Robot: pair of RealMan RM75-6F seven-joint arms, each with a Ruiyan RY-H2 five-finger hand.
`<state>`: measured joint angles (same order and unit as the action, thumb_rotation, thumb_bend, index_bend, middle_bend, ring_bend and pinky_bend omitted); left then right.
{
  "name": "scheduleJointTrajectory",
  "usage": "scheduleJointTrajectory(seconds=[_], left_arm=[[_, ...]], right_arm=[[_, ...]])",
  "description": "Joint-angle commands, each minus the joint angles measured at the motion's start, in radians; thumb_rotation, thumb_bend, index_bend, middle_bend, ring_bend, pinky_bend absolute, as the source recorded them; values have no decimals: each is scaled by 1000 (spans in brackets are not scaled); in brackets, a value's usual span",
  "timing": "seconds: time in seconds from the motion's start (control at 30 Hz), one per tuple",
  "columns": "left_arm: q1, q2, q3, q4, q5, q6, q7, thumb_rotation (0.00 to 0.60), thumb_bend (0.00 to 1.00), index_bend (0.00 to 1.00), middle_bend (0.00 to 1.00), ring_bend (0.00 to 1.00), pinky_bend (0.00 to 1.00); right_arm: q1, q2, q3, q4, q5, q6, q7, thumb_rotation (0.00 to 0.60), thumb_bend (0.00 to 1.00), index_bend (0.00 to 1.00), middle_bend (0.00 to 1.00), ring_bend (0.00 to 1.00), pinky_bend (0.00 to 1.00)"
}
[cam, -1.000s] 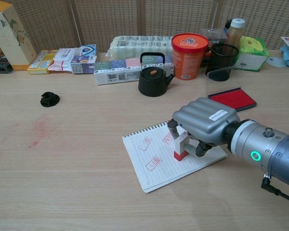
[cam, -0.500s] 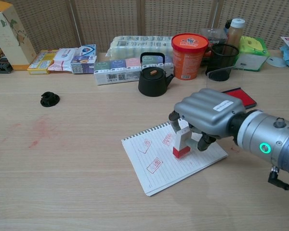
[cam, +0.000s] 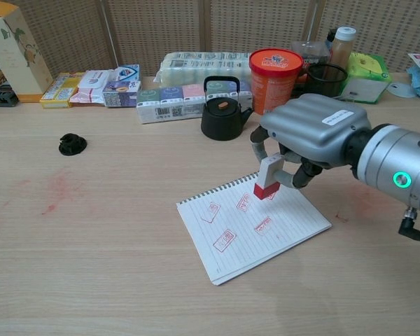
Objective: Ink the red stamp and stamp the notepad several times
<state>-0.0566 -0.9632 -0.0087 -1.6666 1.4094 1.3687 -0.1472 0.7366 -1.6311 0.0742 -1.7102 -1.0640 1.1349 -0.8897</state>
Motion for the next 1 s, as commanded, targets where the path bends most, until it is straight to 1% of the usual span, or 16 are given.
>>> scheduleJointTrajectory(seconds=[0.03, 0.5, 0.57, 1.0], left_arm=[[-1, -1, -1, 1, -4, -3, 2, 600, 0, 0, 0, 0, 108], [-3, -4, -2, 2, -11, -8, 10, 600, 0, 0, 0, 0, 108], [-5, -6, -2, 2, -14, -12, 15, 600, 0, 0, 0, 0, 108], [-5, -12, -1, -2, -18, -15, 35, 600, 0, 0, 0, 0, 108]], right_arm=[[-7, -11, -9, 30, -4, -8, 27, 600, 583, 802, 1000, 1000, 1000], [-27, -43, -21, 140, -30, -28, 111, 600, 583, 804, 1000, 1000, 1000], [-39, -42, -30, 162, -30, -30, 129, 600, 583, 804, 1000, 1000, 1000], [-71, -39, -45, 206, -65, -40, 193, 600, 583, 804, 1000, 1000, 1000]])
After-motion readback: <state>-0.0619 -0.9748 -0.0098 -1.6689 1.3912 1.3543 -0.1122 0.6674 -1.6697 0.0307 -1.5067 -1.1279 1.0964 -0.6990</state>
